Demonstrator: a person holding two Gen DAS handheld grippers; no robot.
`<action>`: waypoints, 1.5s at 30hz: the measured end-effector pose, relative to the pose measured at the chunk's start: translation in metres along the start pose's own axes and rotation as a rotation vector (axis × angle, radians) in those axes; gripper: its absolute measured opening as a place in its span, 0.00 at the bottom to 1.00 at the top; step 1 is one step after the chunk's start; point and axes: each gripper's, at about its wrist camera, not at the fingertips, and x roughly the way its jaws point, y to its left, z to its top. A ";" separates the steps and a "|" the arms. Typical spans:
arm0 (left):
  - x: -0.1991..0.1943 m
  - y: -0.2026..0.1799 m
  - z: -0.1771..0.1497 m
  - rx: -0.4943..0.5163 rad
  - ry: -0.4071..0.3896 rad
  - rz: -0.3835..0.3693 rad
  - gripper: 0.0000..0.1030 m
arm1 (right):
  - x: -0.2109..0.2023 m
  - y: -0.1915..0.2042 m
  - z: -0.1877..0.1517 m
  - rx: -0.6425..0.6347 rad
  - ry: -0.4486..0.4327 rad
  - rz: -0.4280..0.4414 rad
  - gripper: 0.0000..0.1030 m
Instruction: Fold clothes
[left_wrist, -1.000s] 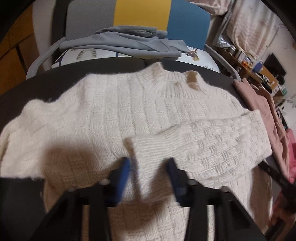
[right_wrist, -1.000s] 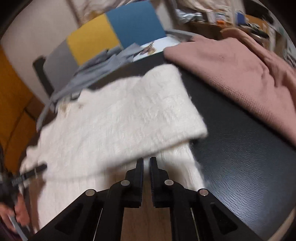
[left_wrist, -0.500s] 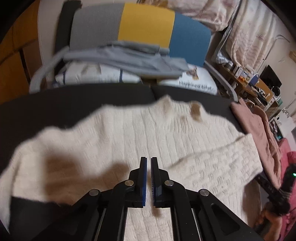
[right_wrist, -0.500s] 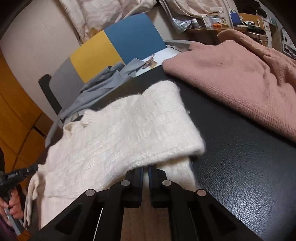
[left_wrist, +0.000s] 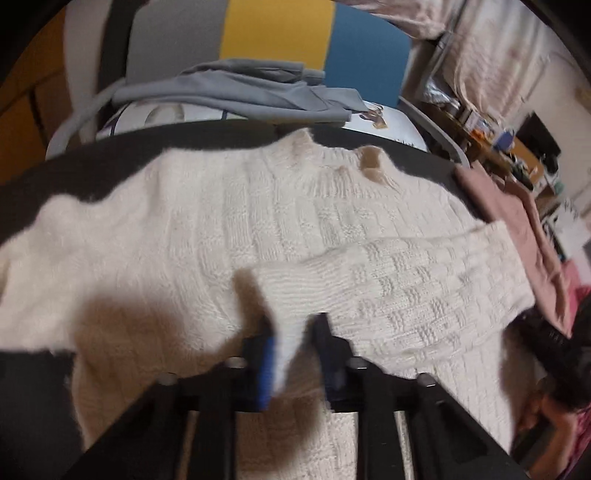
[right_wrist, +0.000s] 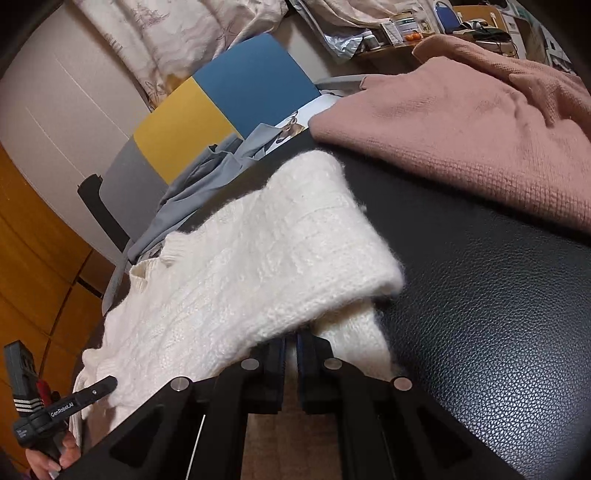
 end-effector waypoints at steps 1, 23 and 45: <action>-0.004 0.001 0.004 -0.009 -0.004 -0.022 0.06 | -0.001 0.001 0.000 0.000 0.001 -0.004 0.04; 0.002 0.059 -0.002 -0.093 -0.063 0.024 0.09 | -0.015 -0.029 0.020 0.157 -0.086 -0.121 0.02; 0.003 0.061 -0.021 -0.048 -0.172 0.088 0.61 | 0.072 0.046 0.075 -0.227 0.049 -0.368 0.14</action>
